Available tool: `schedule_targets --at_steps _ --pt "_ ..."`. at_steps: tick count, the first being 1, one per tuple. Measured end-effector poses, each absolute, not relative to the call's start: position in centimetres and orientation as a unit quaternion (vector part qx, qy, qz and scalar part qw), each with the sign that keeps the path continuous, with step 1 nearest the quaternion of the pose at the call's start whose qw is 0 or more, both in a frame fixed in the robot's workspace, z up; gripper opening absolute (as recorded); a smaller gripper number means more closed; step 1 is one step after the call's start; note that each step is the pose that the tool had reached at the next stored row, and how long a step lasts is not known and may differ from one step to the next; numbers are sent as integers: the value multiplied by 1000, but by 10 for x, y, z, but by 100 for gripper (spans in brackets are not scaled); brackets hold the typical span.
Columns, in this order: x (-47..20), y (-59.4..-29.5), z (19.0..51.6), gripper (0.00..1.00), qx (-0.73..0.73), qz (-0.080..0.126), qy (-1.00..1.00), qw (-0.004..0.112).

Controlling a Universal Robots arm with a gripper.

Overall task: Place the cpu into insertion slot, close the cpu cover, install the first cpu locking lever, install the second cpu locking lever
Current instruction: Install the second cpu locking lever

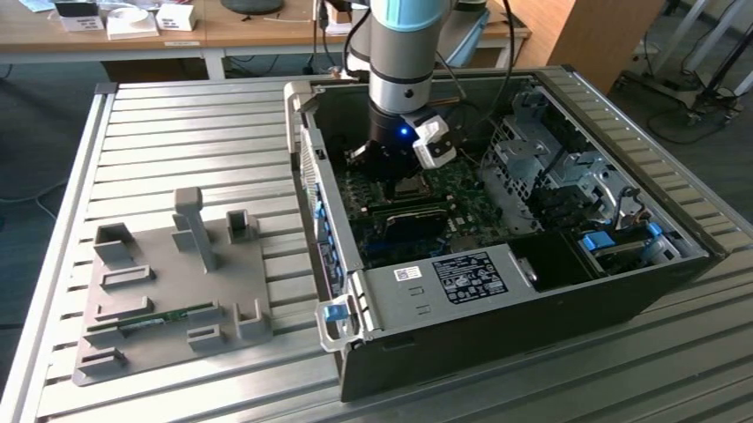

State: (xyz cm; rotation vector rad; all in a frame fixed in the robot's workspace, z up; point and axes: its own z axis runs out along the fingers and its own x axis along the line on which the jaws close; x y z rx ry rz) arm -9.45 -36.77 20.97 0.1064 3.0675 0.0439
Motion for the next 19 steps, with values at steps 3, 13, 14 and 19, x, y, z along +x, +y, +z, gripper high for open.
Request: schedule_targets --at_steps 3,13,14,19 --pt "-95 -368 209 11 35 14 999 36" --pt "-99 -369 202 11 35 14 999 38" --pt "-100 -369 202 11 35 14 999 38" --pt "-100 -369 200 11 35 15 999 39"
